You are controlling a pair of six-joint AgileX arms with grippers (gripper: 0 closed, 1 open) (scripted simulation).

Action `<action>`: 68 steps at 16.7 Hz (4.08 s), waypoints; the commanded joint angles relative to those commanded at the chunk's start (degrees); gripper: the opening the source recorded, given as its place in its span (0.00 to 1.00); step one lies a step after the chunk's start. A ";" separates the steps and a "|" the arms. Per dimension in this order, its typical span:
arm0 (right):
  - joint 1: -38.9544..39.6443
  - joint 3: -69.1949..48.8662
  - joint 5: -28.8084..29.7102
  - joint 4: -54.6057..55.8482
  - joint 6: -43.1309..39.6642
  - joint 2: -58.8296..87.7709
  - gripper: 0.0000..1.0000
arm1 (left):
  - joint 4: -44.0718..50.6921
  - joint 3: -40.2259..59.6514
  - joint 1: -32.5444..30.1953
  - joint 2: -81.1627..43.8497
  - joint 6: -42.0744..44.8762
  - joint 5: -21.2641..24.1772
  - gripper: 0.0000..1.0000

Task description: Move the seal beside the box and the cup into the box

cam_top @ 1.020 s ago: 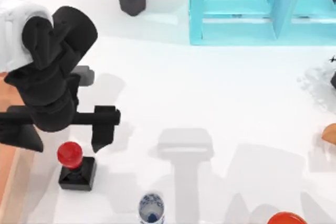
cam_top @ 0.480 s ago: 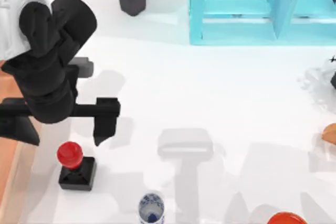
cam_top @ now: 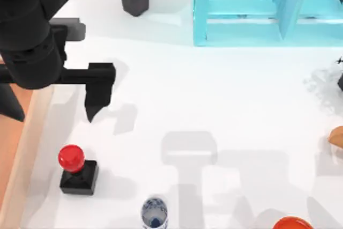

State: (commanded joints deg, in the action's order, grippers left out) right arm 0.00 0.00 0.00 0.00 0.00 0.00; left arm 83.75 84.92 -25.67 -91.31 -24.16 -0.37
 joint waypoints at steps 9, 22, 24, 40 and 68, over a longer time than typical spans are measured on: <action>0.00 0.00 0.00 0.00 0.00 0.00 1.00 | 0.64 0.92 -2.10 -1.01 -2.21 -0.05 1.00; 0.00 0.00 0.00 0.00 0.00 0.00 1.00 | -17.53 -10.18 -31.61 -7.22 -31.83 0.42 1.00; 0.00 0.00 0.00 0.00 0.00 0.00 1.00 | -17.53 -10.18 -31.61 -7.22 -31.83 0.42 1.00; 0.00 0.00 0.00 0.00 0.00 0.00 1.00 | -35.51 -22.44 -31.47 -12.95 -31.60 0.44 1.00; 0.00 0.00 0.00 0.00 0.00 0.00 1.00 | -27.09 -22.48 -25.53 -4.40 -26.22 0.45 0.00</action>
State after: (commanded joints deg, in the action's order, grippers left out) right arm 0.00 0.00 0.00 0.00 0.00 0.00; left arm 56.66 62.44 -51.20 -95.72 -50.38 0.08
